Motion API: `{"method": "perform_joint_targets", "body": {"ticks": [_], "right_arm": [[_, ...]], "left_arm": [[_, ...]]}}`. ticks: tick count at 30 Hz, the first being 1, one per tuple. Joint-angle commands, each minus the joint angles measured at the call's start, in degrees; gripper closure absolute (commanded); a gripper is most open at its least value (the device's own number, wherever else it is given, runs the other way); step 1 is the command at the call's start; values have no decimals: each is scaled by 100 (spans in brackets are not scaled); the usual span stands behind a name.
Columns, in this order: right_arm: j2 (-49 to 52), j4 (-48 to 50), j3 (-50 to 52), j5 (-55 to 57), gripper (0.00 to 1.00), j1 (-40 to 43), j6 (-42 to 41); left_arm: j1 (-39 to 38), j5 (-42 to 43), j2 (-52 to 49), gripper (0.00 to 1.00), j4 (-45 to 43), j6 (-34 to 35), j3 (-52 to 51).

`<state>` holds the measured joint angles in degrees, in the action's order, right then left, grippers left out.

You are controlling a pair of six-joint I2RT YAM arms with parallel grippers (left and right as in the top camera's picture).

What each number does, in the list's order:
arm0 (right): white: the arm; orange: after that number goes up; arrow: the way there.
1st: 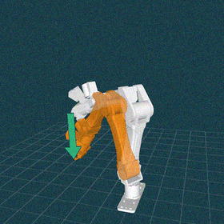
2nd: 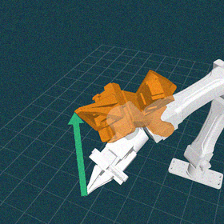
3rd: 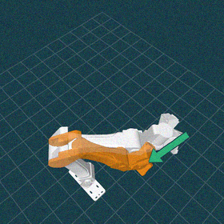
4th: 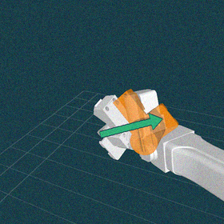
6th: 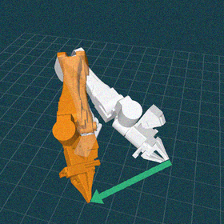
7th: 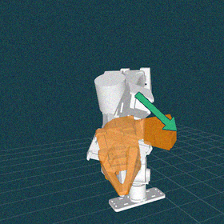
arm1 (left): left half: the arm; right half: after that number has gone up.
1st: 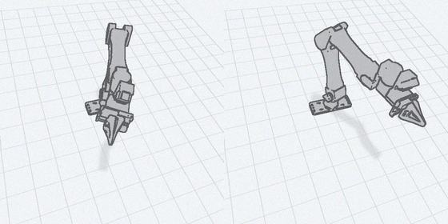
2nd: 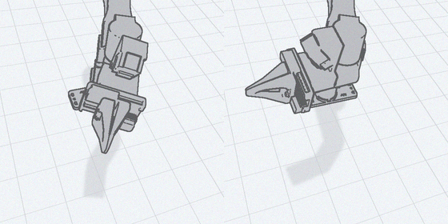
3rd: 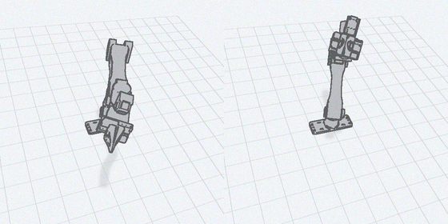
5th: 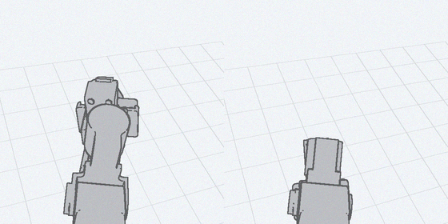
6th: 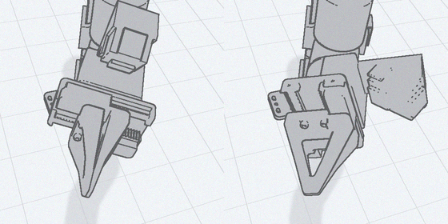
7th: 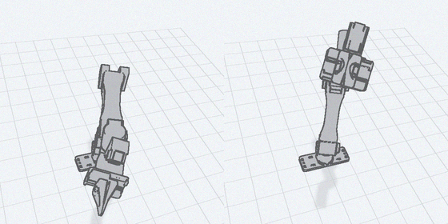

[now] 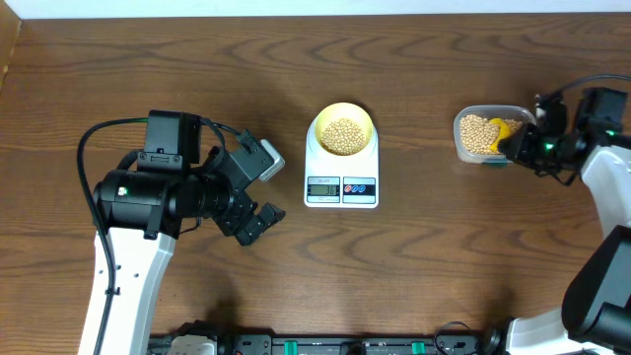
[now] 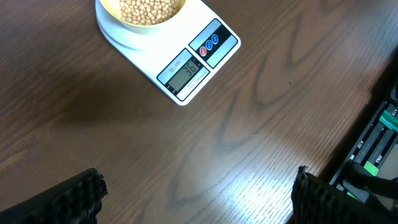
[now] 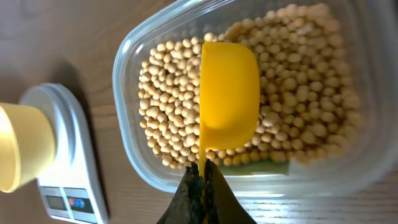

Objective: Scoop item into bowl and weigh 50g on scale
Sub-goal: 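Dip the scoop into the soybeans and lift a second scoopful, then move the filled scoop over the yellow bowl with the right gripper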

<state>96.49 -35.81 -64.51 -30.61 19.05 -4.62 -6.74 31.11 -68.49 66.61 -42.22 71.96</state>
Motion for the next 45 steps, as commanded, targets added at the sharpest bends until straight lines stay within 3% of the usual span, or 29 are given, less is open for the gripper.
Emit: {"method": "perform_joint_targets", "body": {"ticks": [1,16,27,34,45], "right_arm": [[-28,-70,2,-844,99,334,-354],[-28,-92,2,-2474,99,1364,-348],[-28,-87,2,-3239,99,1434,-195],[-28,-83,2,-3368,99,1069,-195],[-28,289,2,-3362,99,-175,-225]], "left_arm": [[31,-33,-9,2,13,7,9],[31,-33,-9,2,11,7,9],[31,-35,-9,2,13,7,9],[31,-35,-9,2,13,7,9],[31,-35,-9,2,13,7,9]]}}
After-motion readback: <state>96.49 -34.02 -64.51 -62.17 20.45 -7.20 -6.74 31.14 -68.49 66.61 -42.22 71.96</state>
